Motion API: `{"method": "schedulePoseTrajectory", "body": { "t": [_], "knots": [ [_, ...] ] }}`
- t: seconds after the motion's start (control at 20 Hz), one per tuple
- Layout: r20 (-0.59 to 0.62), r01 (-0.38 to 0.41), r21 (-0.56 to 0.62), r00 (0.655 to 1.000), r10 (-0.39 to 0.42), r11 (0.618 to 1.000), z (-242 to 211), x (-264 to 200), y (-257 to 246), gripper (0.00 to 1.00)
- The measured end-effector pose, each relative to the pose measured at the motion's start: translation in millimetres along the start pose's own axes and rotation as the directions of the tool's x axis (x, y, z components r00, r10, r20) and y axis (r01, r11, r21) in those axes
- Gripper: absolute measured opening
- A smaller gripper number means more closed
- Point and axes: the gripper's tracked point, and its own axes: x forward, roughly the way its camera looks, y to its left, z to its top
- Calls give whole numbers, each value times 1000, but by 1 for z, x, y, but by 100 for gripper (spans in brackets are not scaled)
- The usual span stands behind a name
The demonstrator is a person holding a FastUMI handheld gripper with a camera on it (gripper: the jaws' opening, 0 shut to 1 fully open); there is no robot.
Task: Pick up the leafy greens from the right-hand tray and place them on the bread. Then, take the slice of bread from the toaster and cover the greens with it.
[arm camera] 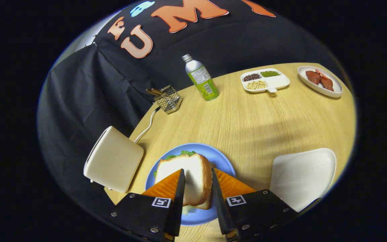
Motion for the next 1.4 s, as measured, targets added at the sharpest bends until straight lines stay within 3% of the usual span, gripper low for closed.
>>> {"method": "schedulePoseTrajectory", "body": {
  "t": [0.25,0.45,0.85,1.25,1.4],
  "knots": [
    [139,34,-65,990,-24,997,42,-36,8,65],
    [313,85,-118,949,-44,989,81,-86,17,70],
    [618,167,-218,786,3,961,148,-204,46,82],
    [761,252,-205,649,-8,946,167,-285,33,84],
    [791,294,-214,612,-11,931,172,-307,37,84]
  ]
}}
